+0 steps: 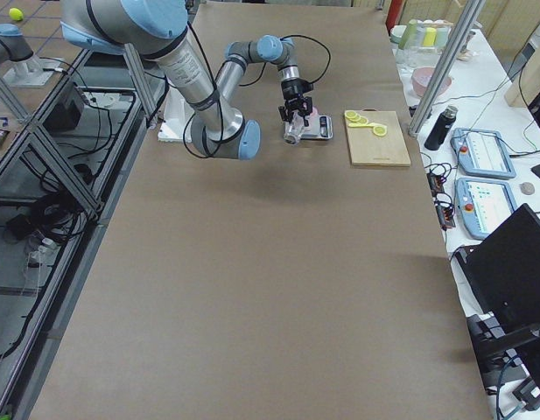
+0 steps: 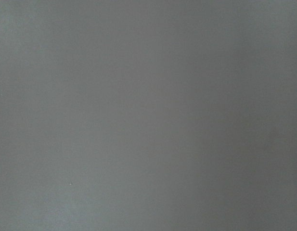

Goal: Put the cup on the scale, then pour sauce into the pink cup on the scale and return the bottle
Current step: 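Tilt the bottle spout into the pink cup with the right gripper to pour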

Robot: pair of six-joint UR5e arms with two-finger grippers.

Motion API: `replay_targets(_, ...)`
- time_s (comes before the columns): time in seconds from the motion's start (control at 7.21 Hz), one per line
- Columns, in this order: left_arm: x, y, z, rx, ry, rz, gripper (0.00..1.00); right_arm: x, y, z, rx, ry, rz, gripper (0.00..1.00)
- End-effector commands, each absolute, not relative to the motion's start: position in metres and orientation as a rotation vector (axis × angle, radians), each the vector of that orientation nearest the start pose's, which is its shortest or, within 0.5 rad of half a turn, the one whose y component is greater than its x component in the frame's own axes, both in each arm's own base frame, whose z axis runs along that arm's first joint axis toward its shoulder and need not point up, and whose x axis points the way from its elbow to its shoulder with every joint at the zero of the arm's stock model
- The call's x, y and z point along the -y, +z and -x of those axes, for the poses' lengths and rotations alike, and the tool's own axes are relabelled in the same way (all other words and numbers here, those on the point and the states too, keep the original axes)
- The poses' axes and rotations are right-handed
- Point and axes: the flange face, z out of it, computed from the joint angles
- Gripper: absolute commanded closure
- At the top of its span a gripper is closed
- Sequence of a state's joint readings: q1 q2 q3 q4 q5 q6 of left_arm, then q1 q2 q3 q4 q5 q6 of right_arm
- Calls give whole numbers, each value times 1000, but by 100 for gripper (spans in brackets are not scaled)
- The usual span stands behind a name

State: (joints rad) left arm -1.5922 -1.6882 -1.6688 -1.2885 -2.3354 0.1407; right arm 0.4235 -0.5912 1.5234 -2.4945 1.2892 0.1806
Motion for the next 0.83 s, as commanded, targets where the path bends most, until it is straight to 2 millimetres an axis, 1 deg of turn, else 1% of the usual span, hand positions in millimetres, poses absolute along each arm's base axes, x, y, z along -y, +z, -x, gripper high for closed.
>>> replay_targets(0.0,529,576,76,-766,90,-4,1,425,180,564,-239,-970,-187,63)
replay_targets(0.69,531,574,76,-769,87,-9,1,414,187,565,-292,-997,-139,63)
